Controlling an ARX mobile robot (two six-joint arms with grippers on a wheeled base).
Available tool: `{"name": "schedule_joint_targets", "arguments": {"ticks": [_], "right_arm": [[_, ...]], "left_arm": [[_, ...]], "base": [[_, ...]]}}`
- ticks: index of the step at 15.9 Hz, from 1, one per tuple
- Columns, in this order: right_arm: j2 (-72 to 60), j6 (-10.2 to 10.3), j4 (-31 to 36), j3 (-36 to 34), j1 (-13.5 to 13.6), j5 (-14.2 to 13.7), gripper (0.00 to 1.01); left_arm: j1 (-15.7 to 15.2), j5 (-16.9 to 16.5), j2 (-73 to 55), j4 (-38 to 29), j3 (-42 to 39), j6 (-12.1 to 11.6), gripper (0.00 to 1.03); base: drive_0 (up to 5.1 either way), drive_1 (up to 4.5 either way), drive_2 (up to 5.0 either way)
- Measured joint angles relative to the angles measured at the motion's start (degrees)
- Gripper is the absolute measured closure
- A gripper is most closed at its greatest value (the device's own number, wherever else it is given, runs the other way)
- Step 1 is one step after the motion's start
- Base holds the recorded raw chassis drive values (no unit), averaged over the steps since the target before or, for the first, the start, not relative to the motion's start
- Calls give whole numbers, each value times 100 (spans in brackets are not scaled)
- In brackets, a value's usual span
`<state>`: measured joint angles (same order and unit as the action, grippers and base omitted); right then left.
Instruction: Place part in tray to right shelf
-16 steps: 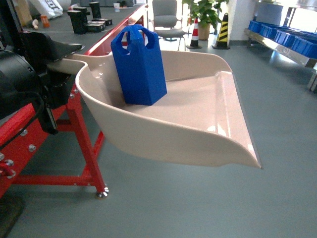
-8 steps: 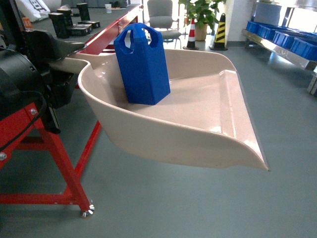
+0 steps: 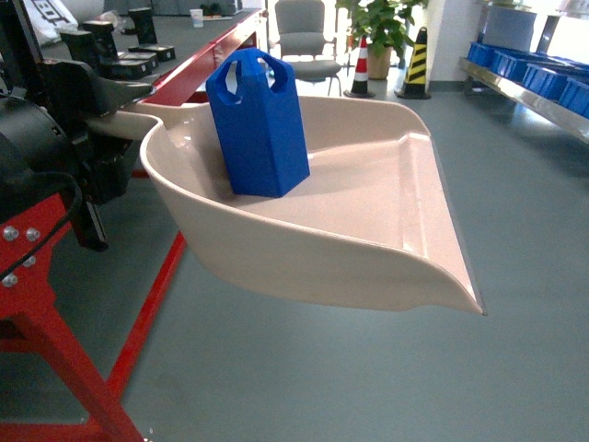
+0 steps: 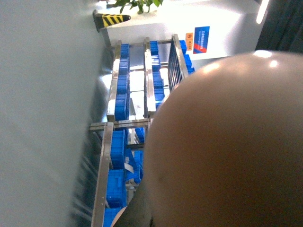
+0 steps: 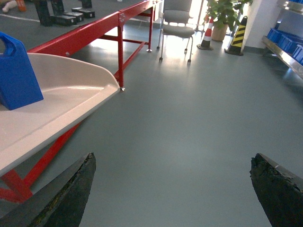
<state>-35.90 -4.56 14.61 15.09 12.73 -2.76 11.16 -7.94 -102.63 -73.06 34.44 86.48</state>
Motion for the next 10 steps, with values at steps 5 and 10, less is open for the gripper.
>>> {"name": "schedule_joint_targets", "arguments": {"ticks": [5,10], "right_arm": [[4,0,15,0,0,0,3],[7,0,20,0,0,0,3]], "left_arm": [[0,7,-2,-35,-2,2,89],[-2,17,0,-52,0,2,89]], "base": [[3,435,-429],[13,445,-419]]}}
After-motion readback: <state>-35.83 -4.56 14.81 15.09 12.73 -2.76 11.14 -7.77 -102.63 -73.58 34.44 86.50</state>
